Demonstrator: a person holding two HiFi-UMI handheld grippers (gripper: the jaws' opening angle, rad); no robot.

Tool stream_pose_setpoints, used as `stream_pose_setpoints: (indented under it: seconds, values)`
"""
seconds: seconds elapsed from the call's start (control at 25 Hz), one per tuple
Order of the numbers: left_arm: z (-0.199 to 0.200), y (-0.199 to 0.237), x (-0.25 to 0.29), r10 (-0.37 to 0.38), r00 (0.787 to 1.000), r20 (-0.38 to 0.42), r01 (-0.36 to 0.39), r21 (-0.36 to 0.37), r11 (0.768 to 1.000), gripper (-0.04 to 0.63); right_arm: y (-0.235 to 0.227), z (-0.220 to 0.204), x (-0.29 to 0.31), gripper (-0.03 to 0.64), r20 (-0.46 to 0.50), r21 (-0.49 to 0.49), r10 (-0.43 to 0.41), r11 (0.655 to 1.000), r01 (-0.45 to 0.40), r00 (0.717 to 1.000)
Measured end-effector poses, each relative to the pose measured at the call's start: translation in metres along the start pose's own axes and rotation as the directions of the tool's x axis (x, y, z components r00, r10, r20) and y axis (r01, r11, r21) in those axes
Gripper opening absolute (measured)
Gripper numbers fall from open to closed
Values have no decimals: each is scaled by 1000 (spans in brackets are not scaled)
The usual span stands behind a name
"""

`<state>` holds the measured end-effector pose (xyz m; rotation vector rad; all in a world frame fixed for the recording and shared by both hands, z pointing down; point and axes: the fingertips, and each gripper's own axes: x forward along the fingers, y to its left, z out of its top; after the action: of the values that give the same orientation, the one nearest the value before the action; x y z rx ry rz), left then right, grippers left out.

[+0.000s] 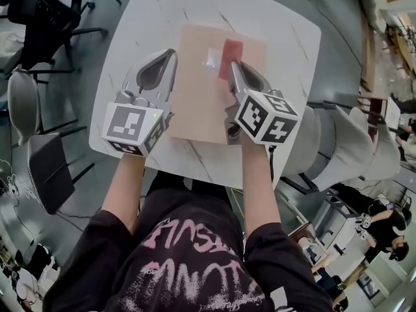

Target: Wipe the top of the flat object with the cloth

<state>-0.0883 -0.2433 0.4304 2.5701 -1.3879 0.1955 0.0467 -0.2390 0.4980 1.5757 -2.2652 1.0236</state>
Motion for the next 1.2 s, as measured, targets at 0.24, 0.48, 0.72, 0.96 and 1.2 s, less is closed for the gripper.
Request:
stream_pose_setpoints:
  seconds: [0.24, 0.48, 0.72, 0.96, 1.2]
  values:
    - [-3, 21, -21, 56, 998, -2, -56, -17, 998, 0, 81, -32, 27, 50, -83, -20, 150, 988, -152, 985]
    - [-6, 34, -37, 88, 996, 8, -88, -11, 996, 0, 113, -63, 34, 49, -140, -4, 208, 978, -211, 968]
    - [-11, 29, -39, 71, 997, -1, -71, -14, 997, 0, 100, -67, 32, 49, -150, -1, 179, 984, -181, 972]
    - [-10, 15, -30, 37, 999, -4, -37, -9, 999, 0, 77, -67, 21, 49, -139, 17, 134, 991, -133, 981]
    - [-12, -2, -20, 12, 1000, -20, -13, -7, 1000, 1, 46, -63, 7, 49, -118, 42, 81, 996, -77, 990]
